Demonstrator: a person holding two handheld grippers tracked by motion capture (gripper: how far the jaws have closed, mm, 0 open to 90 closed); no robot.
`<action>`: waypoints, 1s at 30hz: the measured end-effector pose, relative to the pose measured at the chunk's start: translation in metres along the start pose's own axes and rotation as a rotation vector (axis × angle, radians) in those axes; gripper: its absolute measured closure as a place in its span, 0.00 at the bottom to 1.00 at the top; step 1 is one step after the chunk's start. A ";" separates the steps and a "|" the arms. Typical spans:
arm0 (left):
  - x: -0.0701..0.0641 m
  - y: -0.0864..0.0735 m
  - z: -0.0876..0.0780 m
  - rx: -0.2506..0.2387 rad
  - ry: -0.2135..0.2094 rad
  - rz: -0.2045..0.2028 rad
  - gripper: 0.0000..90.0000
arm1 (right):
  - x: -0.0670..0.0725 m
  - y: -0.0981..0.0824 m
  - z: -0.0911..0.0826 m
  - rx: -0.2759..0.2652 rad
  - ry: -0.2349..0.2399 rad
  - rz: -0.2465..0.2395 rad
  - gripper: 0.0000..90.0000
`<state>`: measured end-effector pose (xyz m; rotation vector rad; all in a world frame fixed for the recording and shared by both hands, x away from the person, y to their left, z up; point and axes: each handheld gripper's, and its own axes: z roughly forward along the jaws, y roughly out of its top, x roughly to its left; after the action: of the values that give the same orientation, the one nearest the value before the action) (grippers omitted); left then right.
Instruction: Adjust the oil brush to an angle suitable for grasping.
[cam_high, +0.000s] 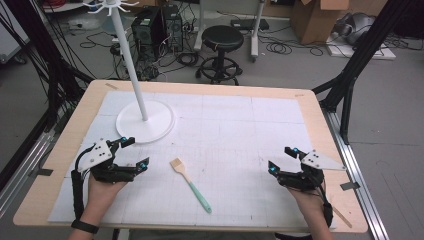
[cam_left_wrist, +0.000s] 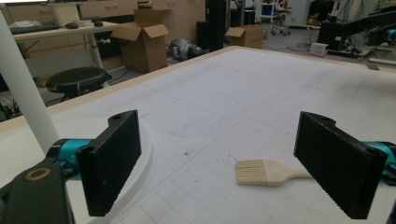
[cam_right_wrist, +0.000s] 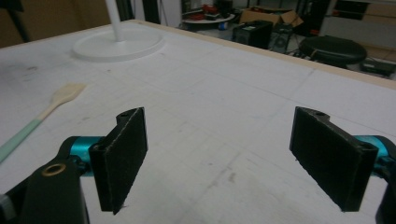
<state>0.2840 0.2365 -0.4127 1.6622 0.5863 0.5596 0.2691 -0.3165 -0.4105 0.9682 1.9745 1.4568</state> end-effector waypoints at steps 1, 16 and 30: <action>0.000 0.000 0.000 -0.001 0.001 -0.005 0.17 | 0.004 0.001 0.003 0.004 0.011 -0.010 0.21; 0.001 0.001 -0.004 -0.013 0.006 -0.013 0.17 | 0.068 0.023 0.046 0.068 0.179 -0.111 0.21; 0.001 0.002 -0.005 -0.019 0.010 -0.008 0.17 | 0.125 0.016 0.082 0.193 0.261 -0.154 0.25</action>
<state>0.2815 0.2406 -0.4103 1.6393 0.5931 0.5663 0.2559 -0.1672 -0.4182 0.7113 2.3574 1.3841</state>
